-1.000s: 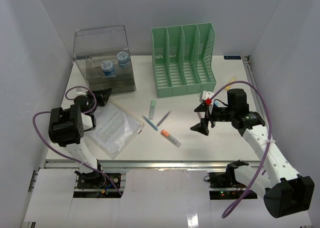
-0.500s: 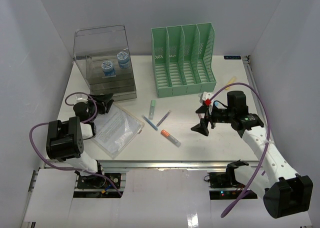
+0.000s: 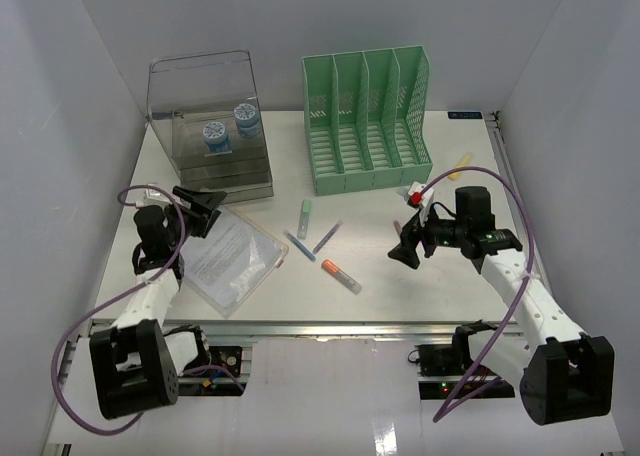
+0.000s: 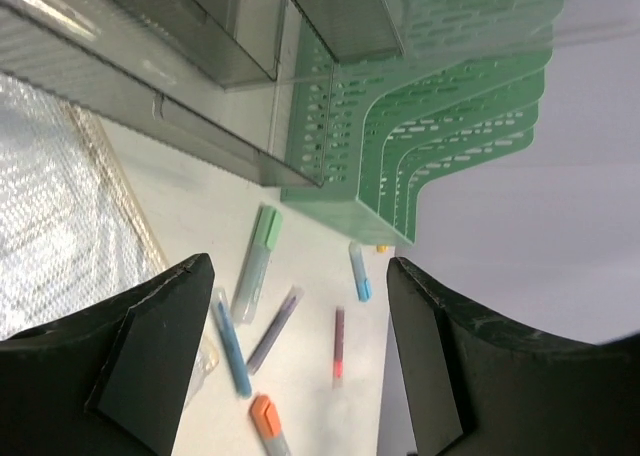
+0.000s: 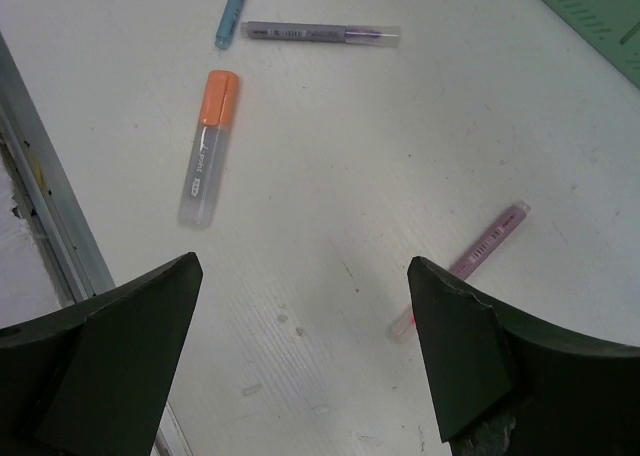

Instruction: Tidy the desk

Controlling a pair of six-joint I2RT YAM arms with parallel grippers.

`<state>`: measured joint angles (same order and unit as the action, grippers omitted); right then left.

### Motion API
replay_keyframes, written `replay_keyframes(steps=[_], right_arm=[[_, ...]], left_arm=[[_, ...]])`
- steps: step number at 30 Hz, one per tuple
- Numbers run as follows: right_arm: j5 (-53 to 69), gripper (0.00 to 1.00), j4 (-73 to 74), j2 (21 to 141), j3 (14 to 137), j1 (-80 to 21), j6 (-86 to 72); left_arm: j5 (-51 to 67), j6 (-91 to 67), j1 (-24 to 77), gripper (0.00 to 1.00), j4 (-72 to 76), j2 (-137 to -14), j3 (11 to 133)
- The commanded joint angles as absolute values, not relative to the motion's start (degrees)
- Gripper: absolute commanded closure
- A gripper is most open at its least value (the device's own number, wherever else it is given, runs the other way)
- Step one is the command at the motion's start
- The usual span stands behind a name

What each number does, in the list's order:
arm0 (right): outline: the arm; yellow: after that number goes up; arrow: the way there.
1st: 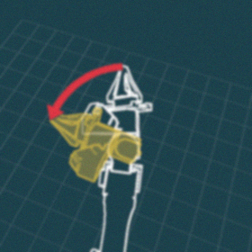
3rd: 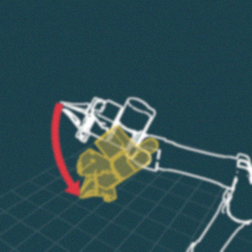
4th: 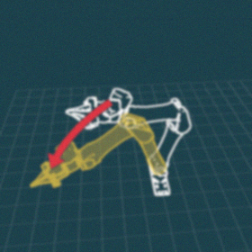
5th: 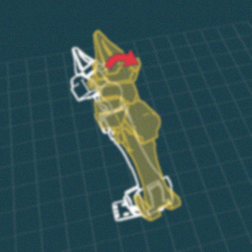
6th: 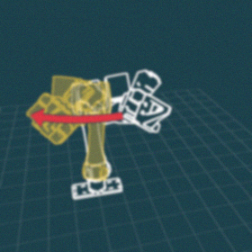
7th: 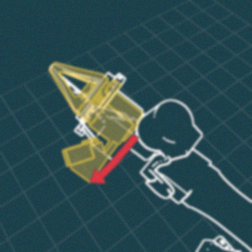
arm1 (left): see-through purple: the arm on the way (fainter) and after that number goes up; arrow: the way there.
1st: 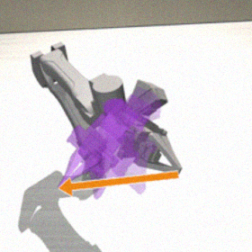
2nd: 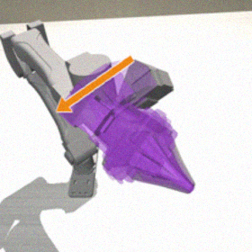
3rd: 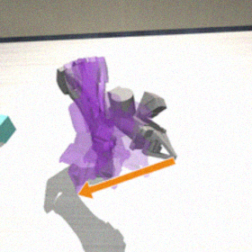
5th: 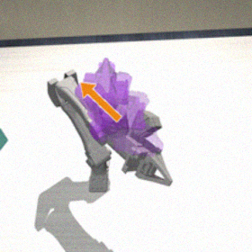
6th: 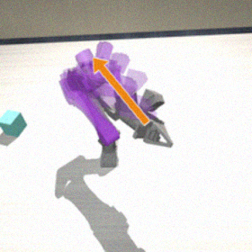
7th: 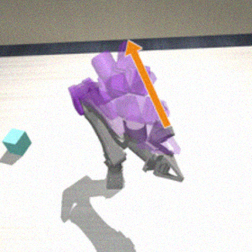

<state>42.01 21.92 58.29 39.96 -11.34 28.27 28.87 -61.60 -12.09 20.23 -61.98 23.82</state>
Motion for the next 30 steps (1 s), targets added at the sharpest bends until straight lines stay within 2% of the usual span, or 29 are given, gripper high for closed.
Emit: replay_keyframes(steps=[1, 4, 8, 11, 14, 17, 21, 30], right_arm=[[42.25, 0.1, 18.98, 59.23, 39.43, -8.63, 25.61], [44.8, 0.1, 19.25, 58.41, 39.01, -6.95, 26.15], [47.36, 0.1, 20.17, 55.85, 37.72, -5.27, 28.1], [47.88, 0.1, 20.73, 54.62, 37.45, -4.33, 29.16], [48.35, 0.1, 20.9, 53.87, 37.41, -2.8, 29.3], [48.79, 0.1, 21.19, 53.25, 37.35, -1.48, 29.45], [49.67, 0.1, 21.43, 52.85, 37.27, -0.72, 29.69], [50.3, 0.1, 21.8, 53.0, 37.27, 2.28, 29.97]], left_arm=[[29.28, -54.98, -9.92, 0.19, 4.66, -53.02, 23.77], [27.98, -52.38, -3.97, 0.19, 1.63, -50.04, 25.51], [18.25, -47.08, 11.39, 0.19, -1.44, -53.41, 31.95], [10.42, -41.24, 24.69, 0.19, -4.38, -61.9, 38.13], [1.74, -32.43, 33.43, 0.21, -7.7, -71.87, 46.9], [-6.62, -22.6, 37.62, 0.24, -9.35, -80.14, 53.95], [-11.05, -14.33, 37.97, 0.27, -10.24, -90.84, 61.62], [-15.17, -9.4, 37.97, 0.32, -11.8, -103.32, 70.95]])
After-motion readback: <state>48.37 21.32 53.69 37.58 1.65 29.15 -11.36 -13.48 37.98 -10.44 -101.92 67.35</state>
